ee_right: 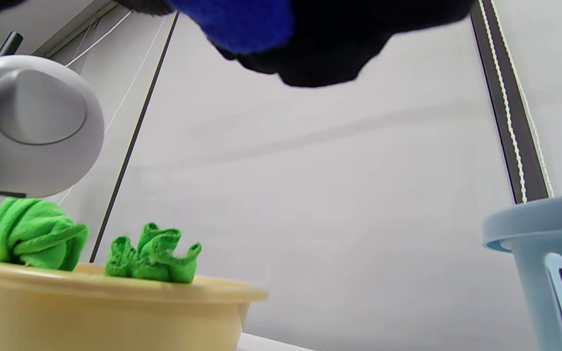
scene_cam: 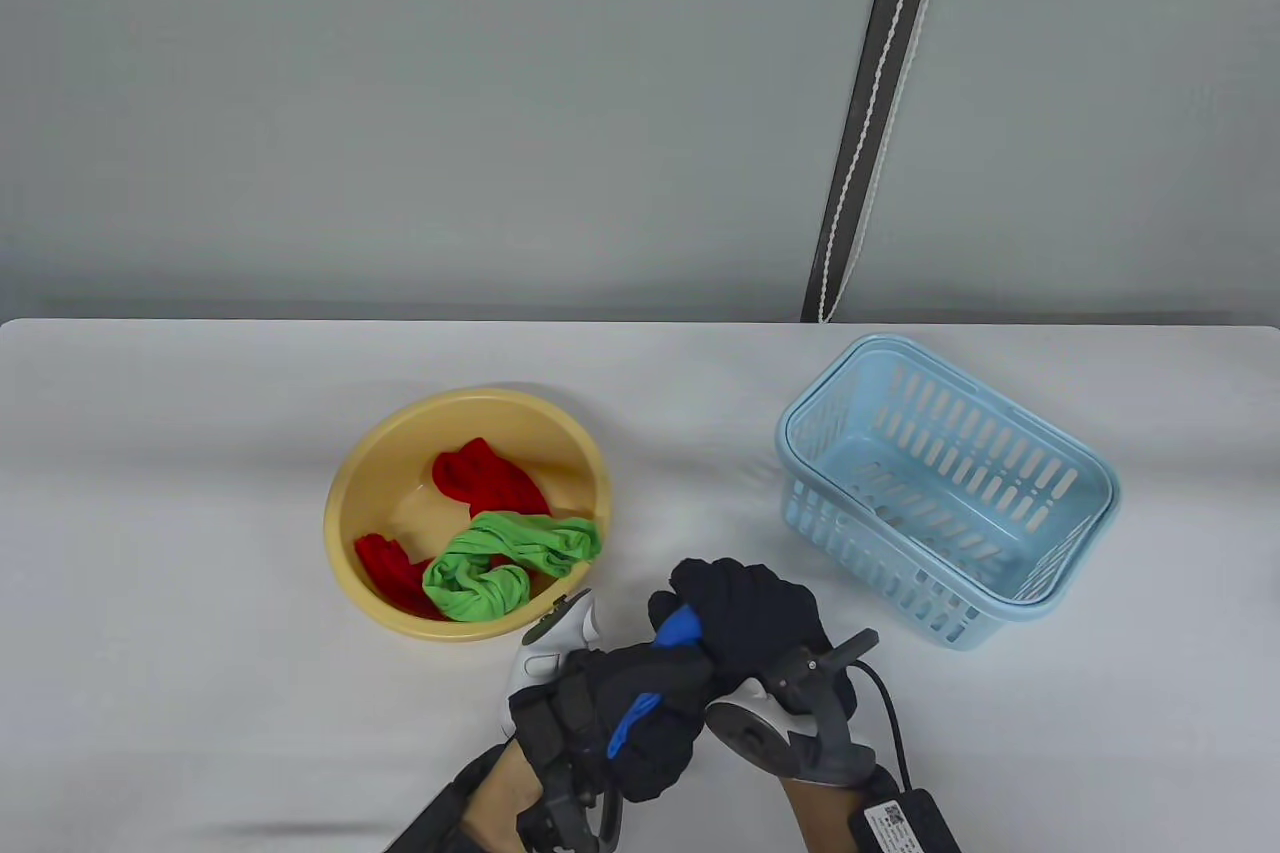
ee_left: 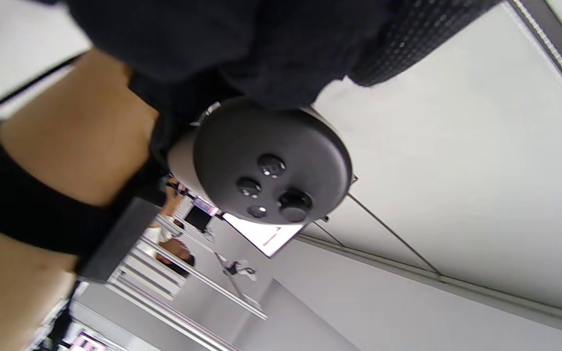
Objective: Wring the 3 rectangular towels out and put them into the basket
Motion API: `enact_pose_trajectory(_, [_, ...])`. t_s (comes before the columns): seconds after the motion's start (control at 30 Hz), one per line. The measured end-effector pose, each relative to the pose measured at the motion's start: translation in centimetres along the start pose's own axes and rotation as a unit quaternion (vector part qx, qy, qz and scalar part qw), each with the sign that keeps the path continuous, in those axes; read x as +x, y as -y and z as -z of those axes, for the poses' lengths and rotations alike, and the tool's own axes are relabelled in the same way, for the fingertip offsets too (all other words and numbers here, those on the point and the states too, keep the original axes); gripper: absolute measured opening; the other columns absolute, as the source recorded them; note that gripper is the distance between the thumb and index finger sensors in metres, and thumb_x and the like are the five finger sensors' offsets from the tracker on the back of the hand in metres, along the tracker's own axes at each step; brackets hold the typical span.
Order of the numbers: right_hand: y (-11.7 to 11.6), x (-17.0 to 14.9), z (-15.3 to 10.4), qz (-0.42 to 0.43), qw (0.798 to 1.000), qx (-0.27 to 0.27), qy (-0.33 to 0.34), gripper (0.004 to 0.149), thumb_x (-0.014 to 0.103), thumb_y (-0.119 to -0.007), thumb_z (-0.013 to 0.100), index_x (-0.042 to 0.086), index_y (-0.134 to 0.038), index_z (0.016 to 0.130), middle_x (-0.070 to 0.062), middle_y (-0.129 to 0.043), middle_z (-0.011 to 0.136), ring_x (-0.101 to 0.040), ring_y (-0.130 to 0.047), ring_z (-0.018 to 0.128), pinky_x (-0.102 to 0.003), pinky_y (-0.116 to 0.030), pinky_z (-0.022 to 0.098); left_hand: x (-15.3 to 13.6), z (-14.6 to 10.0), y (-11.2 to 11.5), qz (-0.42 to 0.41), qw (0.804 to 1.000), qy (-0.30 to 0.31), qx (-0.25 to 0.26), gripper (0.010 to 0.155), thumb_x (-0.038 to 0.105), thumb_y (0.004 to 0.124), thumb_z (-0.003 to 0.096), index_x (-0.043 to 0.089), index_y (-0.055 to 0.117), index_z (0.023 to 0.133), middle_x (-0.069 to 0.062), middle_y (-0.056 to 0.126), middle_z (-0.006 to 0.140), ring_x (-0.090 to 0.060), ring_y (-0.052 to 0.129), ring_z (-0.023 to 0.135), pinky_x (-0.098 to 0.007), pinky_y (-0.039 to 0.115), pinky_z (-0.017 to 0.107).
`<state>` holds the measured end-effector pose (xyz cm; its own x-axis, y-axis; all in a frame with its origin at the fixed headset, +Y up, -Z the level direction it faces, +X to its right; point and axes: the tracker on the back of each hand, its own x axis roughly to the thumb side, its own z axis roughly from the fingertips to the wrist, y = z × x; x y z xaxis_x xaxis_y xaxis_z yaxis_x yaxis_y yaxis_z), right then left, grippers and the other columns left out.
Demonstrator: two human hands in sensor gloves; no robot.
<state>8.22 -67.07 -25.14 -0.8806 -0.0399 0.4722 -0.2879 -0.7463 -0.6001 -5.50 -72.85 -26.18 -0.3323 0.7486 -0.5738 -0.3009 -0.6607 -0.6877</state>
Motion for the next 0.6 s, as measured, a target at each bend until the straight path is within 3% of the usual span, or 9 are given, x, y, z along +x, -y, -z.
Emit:
enact_pose_trajectory(0.17, [-0.1, 0.1, -0.1, 0.001, 1.000, 0.003, 0.005, 0.046, 0.053, -0.063, 0.060, 0.020, -0.061, 0.092, -0.006, -0.087, 0.063, -0.022, -0.095, 0.036, -0.038, -0.083, 0.024, 0.3, -0.5, -0.2, 0.028, 0.999, -0.013, 0.017, 0.038, 0.052, 0.076, 0.0605, 0.017, 0.090, 0.063, 0.007, 0.102, 0.029, -0.017, 0.097, 0.005, -0.035, 0.087, 0.003])
enact_pose_trajectory(0.33, [-0.4, 0.2, -0.2, -0.029, 0.999, 0.026, 0.023, 0.051, 0.052, -0.073, 0.056, 0.020, -0.062, 0.094, -0.009, -0.087, 0.073, -0.028, -0.098, 0.048, -0.044, -0.085, 0.034, 0.9, -1.4, -1.7, 0.142, 0.987, -0.046, 0.062, 0.039, 0.054, 0.077, 0.0600, 0.018, 0.089, 0.066, 0.007, 0.102, 0.033, -0.017, 0.098, 0.008, -0.035, 0.087, 0.005])
enact_pose_trajectory(0.43, [-0.4, 0.2, -0.5, -0.045, 0.998, 0.036, 0.033, 0.056, 0.053, -0.080, 0.053, 0.021, -0.064, 0.096, -0.009, -0.088, 0.078, -0.028, -0.100, 0.054, -0.047, -0.086, 0.039, 1.3, -2.1, -2.2, 0.209, 0.971, -0.062, 0.096, 0.040, 0.055, 0.078, 0.0593, 0.018, 0.089, 0.068, 0.006, 0.103, 0.035, -0.017, 0.099, 0.010, -0.035, 0.088, 0.006])
enact_pose_trajectory(0.6, [-0.5, 0.3, -0.9, -0.048, 0.995, 0.072, 0.055, 0.064, 0.049, -0.089, 0.047, 0.023, -0.063, 0.099, -0.008, -0.086, 0.088, -0.029, -0.099, 0.066, -0.049, -0.086, 0.047, 2.0, -3.1, -2.4, 0.324, 0.925, -0.095, 0.171, 0.043, 0.057, 0.080, 0.0584, 0.017, 0.088, 0.072, 0.004, 0.104, 0.041, -0.018, 0.101, 0.014, -0.035, 0.089, 0.009])
